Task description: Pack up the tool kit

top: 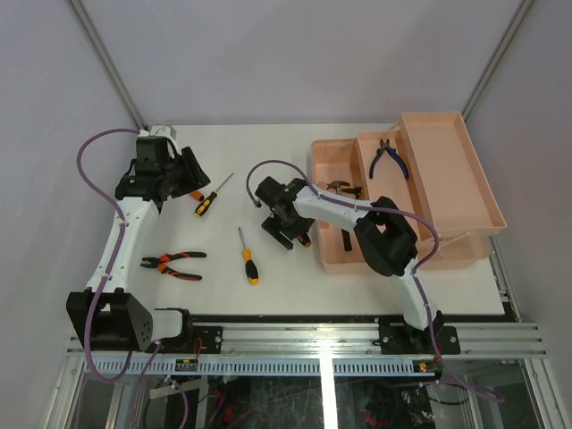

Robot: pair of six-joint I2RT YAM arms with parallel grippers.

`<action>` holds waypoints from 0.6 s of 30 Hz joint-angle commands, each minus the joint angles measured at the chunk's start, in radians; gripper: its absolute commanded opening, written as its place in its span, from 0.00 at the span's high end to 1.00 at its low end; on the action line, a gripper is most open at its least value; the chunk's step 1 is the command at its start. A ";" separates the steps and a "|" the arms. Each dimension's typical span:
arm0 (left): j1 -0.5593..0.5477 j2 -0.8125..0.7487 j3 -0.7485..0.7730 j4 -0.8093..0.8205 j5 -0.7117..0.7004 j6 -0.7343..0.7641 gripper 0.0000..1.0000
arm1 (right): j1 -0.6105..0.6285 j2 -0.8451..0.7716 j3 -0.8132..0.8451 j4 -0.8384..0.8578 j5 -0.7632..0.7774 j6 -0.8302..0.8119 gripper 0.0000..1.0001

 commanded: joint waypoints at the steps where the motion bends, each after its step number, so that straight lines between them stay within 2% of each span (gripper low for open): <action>1: 0.009 -0.004 0.031 0.027 0.021 0.010 0.50 | -0.027 0.050 -0.002 -0.070 -0.080 -0.005 0.26; 4: 0.009 -0.007 0.029 0.027 0.023 0.009 0.50 | -0.027 0.076 -0.005 -0.086 -0.129 -0.002 0.30; 7: 0.009 -0.009 0.028 0.028 0.023 0.012 0.50 | -0.026 0.087 -0.004 -0.095 -0.154 0.010 0.44; 13: 0.008 -0.011 0.025 0.027 0.025 0.012 0.50 | -0.027 0.036 0.048 -0.114 -0.148 0.044 0.88; 18: 0.007 -0.006 0.025 0.031 0.033 0.004 0.51 | -0.023 0.014 0.144 -0.163 -0.178 0.069 0.98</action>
